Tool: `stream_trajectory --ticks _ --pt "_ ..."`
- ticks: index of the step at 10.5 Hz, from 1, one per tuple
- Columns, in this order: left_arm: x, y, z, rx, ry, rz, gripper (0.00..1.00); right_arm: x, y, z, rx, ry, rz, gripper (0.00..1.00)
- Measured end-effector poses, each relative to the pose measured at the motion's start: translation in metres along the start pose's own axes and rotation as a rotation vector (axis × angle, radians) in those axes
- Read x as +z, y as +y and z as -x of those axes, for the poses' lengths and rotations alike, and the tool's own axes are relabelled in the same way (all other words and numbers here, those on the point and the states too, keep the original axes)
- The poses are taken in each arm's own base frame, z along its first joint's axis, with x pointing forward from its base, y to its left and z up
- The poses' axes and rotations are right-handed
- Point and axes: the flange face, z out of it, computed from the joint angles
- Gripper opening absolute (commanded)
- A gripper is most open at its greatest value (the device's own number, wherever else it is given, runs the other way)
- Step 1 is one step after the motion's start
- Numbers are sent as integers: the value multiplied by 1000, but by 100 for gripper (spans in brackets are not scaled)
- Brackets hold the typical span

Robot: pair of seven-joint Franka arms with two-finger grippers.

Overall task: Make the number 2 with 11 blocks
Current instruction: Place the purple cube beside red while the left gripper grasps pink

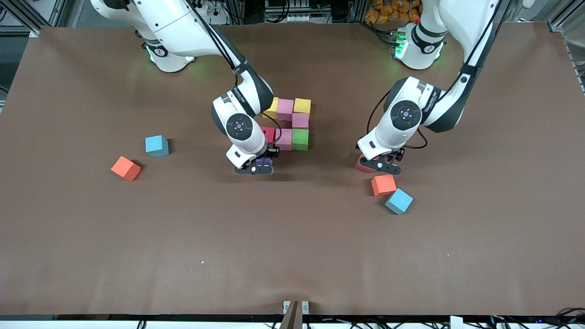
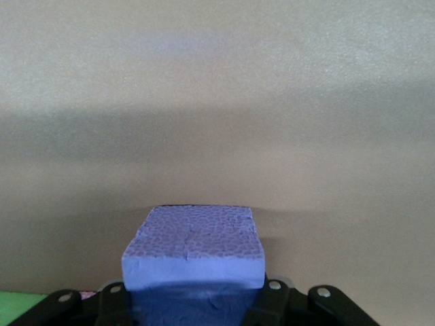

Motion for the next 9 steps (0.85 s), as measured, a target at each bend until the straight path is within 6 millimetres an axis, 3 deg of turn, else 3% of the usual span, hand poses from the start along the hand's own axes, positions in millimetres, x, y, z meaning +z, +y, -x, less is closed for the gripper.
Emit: stream_trajectory --ticks 3,9 --pt "18 0 -1 8 -13 6 100 0 0 0 46 -1 2 37" --pt "26 5 0 16 -26 8 100 1 -1 2 24 10 26 41"
